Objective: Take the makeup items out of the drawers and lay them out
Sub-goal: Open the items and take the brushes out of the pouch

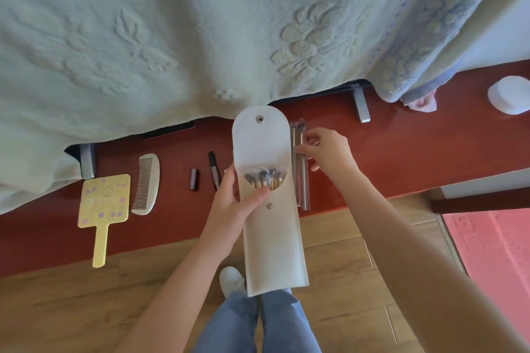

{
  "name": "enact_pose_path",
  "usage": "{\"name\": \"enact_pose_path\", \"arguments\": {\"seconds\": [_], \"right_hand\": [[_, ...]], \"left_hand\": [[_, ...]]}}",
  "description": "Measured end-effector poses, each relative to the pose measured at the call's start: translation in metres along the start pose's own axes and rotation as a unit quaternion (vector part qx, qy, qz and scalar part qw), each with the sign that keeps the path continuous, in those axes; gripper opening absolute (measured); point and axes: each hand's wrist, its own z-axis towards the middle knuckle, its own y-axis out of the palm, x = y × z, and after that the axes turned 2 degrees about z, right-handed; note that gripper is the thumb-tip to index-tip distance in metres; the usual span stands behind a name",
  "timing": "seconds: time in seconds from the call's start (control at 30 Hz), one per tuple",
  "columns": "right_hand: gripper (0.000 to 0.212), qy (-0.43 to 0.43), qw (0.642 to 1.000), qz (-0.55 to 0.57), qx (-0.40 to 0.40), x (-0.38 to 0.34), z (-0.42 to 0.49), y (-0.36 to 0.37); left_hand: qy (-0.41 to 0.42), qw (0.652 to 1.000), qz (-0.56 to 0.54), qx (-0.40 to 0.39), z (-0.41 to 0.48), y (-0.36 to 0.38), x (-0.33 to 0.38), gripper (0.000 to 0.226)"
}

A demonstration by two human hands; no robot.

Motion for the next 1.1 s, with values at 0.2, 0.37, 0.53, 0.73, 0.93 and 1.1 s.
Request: {"name": "enact_pose_path", "arguments": {"seconds": [0.2,0.37,0.53,0.73,0.93,1.1], "right_hand": [[0.033,-0.015,1.000,0.022,-0.003,0.006,-0.011,-0.010],[0.024,-0.049,0.980,0.190,0.009,-0.002,-0.039,-0.035],[0.035,-0.114,0.938,0.319,-0.079,-0.019,-0.063,-0.052],[0.011,-0.189,0.959,0.206,-0.040,-0.008,-0.088,-0.059],[0.012,-0.189,0.964,0.175,-0.068,0.007,-0.098,-0.066],[0.019,-0.188,0.957,0.214,-0.046,0.010,-0.101,-0.071]], "left_hand": [[-0.010,1.000,-0.022,-0.018,0.002,0.011,0.001,0.043],[-0.037,0.997,-0.005,-0.075,0.007,0.019,0.002,0.048],[-0.059,0.989,0.026,-0.130,0.010,0.033,0.003,0.047],[-0.094,0.989,0.013,-0.110,0.011,0.050,0.020,0.020],[-0.112,0.989,-0.009,-0.094,0.013,0.063,0.041,0.021],[-0.152,0.983,-0.029,-0.103,0.015,0.070,0.048,0.027]]}}
